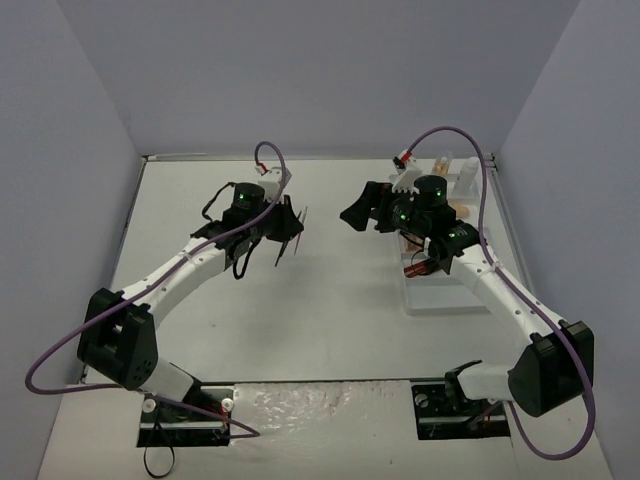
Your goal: Organize the makeup
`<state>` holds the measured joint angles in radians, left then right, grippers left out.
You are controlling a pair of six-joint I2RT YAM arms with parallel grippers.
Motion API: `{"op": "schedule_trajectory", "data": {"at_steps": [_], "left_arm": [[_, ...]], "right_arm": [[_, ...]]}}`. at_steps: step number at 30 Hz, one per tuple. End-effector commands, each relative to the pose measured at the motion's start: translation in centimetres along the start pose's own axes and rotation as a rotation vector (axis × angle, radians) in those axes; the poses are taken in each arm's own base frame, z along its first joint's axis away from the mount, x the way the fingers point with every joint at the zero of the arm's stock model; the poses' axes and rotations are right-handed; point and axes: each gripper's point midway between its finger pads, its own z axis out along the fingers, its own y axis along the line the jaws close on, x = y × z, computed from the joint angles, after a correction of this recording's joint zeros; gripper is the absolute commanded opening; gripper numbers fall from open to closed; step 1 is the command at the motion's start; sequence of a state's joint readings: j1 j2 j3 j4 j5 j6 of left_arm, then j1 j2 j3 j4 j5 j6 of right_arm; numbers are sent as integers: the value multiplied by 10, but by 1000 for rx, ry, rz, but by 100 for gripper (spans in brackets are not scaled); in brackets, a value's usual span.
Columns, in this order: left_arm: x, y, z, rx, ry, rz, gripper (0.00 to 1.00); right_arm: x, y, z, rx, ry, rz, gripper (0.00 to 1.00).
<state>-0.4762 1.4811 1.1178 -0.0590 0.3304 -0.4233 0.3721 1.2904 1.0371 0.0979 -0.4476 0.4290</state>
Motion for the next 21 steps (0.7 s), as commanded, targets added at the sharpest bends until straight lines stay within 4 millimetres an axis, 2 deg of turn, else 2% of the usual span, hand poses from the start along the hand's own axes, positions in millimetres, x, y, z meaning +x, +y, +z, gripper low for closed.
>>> {"op": "schedule_trajectory", "data": {"at_steps": [1,9,21], "left_arm": [[-55,-69,-23,236,-199,169,0],[-68,-109,-35,347,-247,188,0],[-71,-136,-32,429,-265,169,0]], "right_arm": [[-37,37,7,-122,-107,20,89],[-36,42,18,-121,-119,53,73],[-25,44,28,-139,-107,91,56]]}}
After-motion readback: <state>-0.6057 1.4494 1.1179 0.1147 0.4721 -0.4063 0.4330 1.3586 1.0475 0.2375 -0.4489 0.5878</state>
